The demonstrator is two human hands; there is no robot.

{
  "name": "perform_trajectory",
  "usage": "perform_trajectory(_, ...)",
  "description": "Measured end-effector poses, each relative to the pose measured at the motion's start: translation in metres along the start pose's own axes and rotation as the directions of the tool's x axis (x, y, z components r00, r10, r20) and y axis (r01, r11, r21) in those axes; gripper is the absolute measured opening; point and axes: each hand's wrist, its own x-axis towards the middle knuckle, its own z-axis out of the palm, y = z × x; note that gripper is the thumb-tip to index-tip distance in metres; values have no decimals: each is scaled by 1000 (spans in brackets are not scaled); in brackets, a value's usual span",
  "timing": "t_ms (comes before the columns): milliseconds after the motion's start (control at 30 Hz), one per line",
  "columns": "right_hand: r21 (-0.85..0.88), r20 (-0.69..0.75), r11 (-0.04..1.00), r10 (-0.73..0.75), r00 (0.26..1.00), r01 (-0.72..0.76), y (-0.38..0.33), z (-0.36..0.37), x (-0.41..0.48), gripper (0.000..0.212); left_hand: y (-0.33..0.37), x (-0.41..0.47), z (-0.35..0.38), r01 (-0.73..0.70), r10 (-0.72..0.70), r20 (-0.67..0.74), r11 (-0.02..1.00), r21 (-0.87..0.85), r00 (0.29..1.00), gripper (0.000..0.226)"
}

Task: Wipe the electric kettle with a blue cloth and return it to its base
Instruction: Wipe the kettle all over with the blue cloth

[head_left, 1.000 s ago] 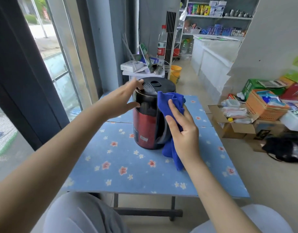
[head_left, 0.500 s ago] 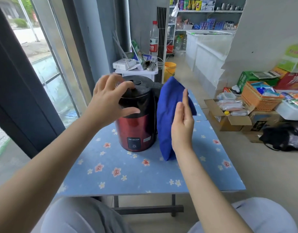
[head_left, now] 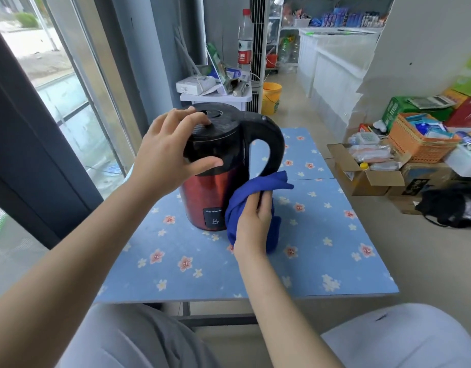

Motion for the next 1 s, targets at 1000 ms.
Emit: perform_trajectory(1000, 29, 102, 987, -158, 982, 156, 12, 26, -11, 44, -4, 3, -7, 86, -85, 30, 996, -24, 996, 74)
